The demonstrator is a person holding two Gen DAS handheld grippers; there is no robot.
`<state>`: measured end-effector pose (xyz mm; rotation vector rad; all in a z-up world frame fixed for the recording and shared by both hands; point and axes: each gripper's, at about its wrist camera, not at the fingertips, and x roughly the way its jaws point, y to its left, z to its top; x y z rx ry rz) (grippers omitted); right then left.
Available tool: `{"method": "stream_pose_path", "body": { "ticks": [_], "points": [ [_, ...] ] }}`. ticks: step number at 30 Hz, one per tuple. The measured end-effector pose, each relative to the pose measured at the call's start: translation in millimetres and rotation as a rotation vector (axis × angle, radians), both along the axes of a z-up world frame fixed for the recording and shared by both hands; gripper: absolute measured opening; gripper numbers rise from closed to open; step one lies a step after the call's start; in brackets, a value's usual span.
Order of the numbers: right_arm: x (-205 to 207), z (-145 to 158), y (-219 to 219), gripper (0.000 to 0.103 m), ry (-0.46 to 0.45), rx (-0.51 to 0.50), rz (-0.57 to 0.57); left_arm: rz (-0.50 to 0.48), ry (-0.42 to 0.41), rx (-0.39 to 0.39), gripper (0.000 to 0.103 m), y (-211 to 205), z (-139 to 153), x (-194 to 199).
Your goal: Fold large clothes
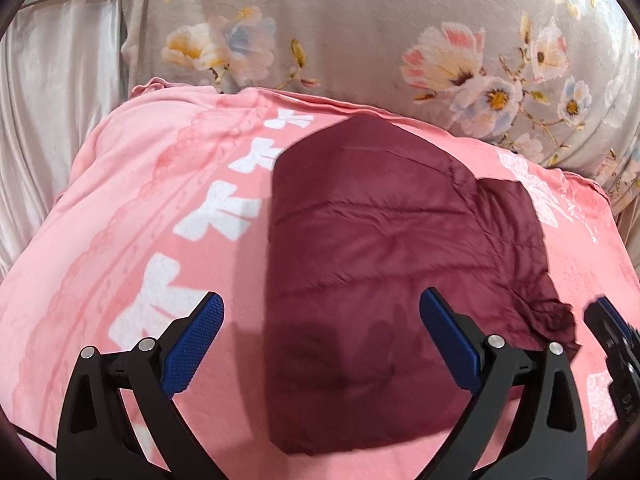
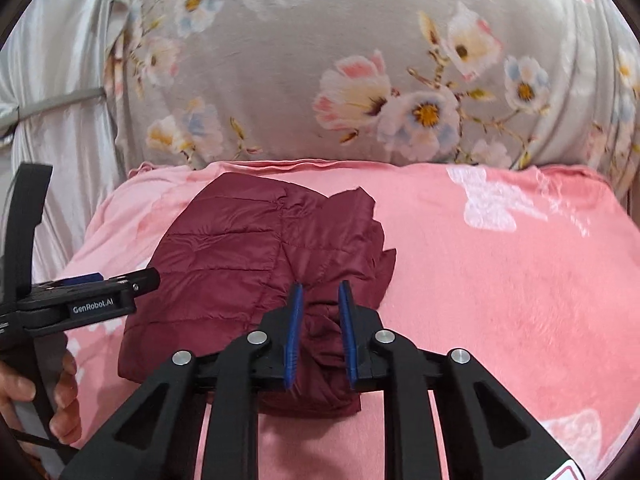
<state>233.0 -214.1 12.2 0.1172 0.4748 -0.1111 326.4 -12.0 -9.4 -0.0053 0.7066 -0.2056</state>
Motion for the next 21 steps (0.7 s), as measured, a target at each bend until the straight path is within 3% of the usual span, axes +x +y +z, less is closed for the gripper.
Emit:
{"method": "stream_pose_path", "body": {
  "ticks": [6,15,21],
  "points": [
    [23,-21,-5,0.015,0.072,0.022,-0.027,0.018,0.013,0.031,0.096,-15,-1,-9],
    [48,-61,-17,0.015,0.212,0.035,-0.048,0.033,0.086,0.015,0.097,-20,-31,2],
    [54,-42,-22,0.015,0.174,0.088,-0.041,0.021,0.086,-0.022,0.096,-15,-27,9]
  ]
}}
